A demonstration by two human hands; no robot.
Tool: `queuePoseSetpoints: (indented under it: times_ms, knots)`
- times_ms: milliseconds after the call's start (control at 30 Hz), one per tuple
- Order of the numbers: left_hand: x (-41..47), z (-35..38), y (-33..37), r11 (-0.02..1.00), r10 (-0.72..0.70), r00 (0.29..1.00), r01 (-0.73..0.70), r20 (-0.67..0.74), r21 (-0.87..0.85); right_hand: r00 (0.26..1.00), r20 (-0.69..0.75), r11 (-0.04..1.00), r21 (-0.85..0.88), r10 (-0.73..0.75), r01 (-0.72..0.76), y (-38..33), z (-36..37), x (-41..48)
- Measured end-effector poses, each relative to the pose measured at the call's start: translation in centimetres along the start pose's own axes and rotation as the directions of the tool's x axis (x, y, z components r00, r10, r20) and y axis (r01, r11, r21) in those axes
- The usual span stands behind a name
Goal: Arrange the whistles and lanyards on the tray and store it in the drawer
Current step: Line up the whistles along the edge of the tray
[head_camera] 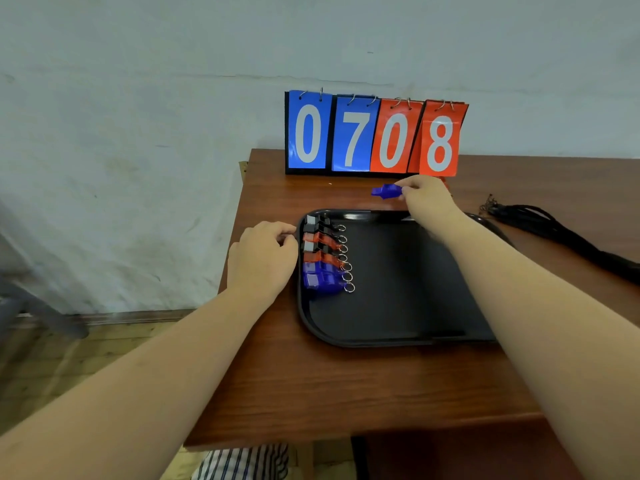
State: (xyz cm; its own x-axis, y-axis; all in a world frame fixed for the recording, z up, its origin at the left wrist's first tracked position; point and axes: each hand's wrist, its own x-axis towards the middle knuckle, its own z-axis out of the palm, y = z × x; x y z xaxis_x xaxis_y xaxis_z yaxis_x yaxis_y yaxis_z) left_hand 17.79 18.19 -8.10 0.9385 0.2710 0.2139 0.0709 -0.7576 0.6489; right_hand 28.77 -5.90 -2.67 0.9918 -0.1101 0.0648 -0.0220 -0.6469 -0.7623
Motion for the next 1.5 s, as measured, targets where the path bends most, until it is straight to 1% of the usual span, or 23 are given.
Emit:
queuePoseSetpoints:
  times_ms: [67, 100, 133, 200, 267, 333, 467, 567, 667, 733, 900, 1033, 1067, 1200, 1400, 1500]
  knots:
    - [0.0, 0.0, 0.1, 1.000, -0.005, 1.000, 0.005, 0.002, 0.006, 0.996, 0.054, 0.982, 0.172, 0.073, -0.082, -1.1, -0.9, -2.3]
    - [0.0, 0.0, 0.1, 1.000, -0.006, 1.000, 0.006, 0.006, 0.012, 0.987, 0.107, 0.964, 0.224, 0.119, -0.141, -1.2, -1.1, -3.6]
    - [0.0, 0.0, 0.1, 1.000, -0.006, 1.000, 0.006, 0.010, 0.019, 0.979, 0.144, 0.957, 0.231, 0.146, -0.177, -1.0, -1.2, -4.9]
    - [0.0, -0.1, 0.1, 1.000, -0.004, 1.000, 0.004, 0.013, 0.027, 0.980, 0.147, 0.972, 0.175, 0.131, -0.156, 0.6, -0.6, -7.2]
    - [-0.1, -0.1, 0.1, 1.000, 0.004, 1.000, -0.004, 0.011, 0.025, 0.992, 0.097, 0.986, 0.136, 0.081, -0.094, 2.0, 0.1, -9.0]
    - [-0.3, -0.2, 0.1, 1.000, 0.006, 1.000, -0.006, 0.013, 0.027, 0.997, 0.057, 0.992, 0.106, 0.057, -0.063, 2.6, 0.4, -9.6]
    - [-0.3, -0.3, 0.1, 1.000, -0.006, 1.000, 0.006, 0.019, 0.024, 0.995, 0.102, 0.998, -0.069, -0.002, 0.009, 2.8, 0.8, -9.6]
    - [-0.3, -0.2, 0.2, 1.000, -0.005, 1.000, 0.004, 0.009, 0.020, 0.992, 0.115, 0.975, -0.211, -0.042, 0.066, 3.5, 0.9, -9.6]
    - [-0.3, -0.2, 0.1, 1.000, -0.001, 1.000, 0.001, 0.007, 0.025, 0.976, 0.168, 0.934, -0.305, -0.139, 0.185, 3.5, 0.4, -9.6]
    - [-0.3, -0.2, 0.1, 1.000, 0.000, 1.000, -0.001, 0.004, 0.025, 0.958, 0.213, 0.907, -0.333, -0.194, 0.258, 3.5, 0.5, -9.7]
    - [-0.3, -0.2, 0.2, 1.000, -0.002, 1.000, 0.002, 0.003, 0.032, 0.970, 0.095, 0.939, -0.249, -0.221, 0.239, 3.1, 1.1, -11.4]
    - [-0.3, -0.3, 0.3, 0.999, -0.003, 1.000, 0.003, 0.002, 0.040, 0.956, 0.179, 0.972, 0.009, -0.234, 0.236, 1.2, 1.1, -15.1]
    - [-0.3, -0.3, 0.3, 0.999, -0.003, 1.000, 0.002, 0.002, 0.041, 0.949, 0.196, 0.969, 0.042, -0.246, 0.242, 0.8, 1.3, -16.1]
    - [-0.4, -0.3, 0.4, 0.999, 0.003, 1.000, -0.003, 0.004, 0.048, 0.923, 0.268, 0.960, 0.026, -0.275, 0.279, -0.7, 2.1, -17.6]
    - [-0.4, -0.5, 0.4, 0.999, 0.004, 1.000, -0.004, -0.004, 0.041, 0.901, 0.310, 0.952, 0.092, -0.305, 0.290, -1.4, 3.1, -17.4]
    - [-0.4, -0.4, 0.4, 1.000, 0.004, 1.000, -0.004, -0.008, 0.031, 0.901, 0.325, 0.956, 0.038, -0.287, 0.291, -1.5, 3.3, -17.4]
